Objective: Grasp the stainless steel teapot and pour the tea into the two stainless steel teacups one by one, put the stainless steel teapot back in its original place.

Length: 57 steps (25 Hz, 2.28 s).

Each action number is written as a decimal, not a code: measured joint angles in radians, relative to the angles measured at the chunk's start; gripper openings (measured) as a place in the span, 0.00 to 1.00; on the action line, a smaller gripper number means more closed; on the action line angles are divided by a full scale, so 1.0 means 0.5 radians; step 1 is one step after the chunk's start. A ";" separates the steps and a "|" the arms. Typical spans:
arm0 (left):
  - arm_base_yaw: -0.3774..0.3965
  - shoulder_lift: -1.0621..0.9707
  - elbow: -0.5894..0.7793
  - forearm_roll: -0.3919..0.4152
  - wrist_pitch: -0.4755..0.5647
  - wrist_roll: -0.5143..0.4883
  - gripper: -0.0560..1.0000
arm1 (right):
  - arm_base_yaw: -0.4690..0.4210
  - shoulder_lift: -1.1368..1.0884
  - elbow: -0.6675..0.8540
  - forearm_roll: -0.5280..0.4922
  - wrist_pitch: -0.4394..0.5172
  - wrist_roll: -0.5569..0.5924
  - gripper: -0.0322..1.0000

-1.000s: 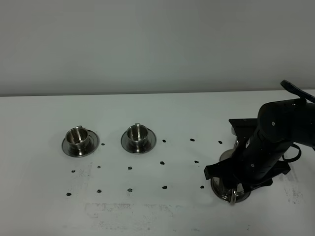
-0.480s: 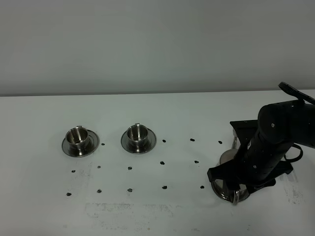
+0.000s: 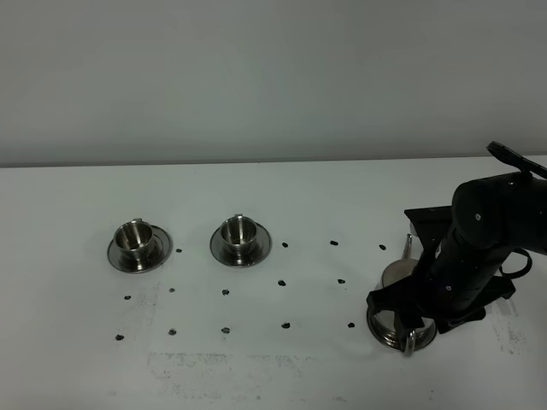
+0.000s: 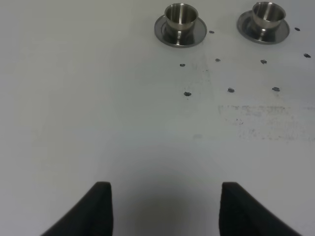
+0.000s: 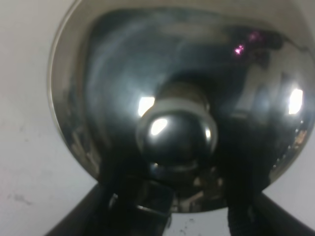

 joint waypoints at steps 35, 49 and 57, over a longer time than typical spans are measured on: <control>0.000 0.000 0.000 0.000 0.000 0.000 0.56 | -0.043 0.042 0.000 -0.026 -0.066 -0.024 0.53; 0.000 0.000 0.000 0.000 0.000 0.000 0.56 | -0.043 0.042 0.000 0.013 -0.069 -0.047 0.25; 0.000 0.000 0.000 0.000 0.000 0.000 0.56 | -0.043 0.042 0.000 0.019 -0.081 -0.054 0.24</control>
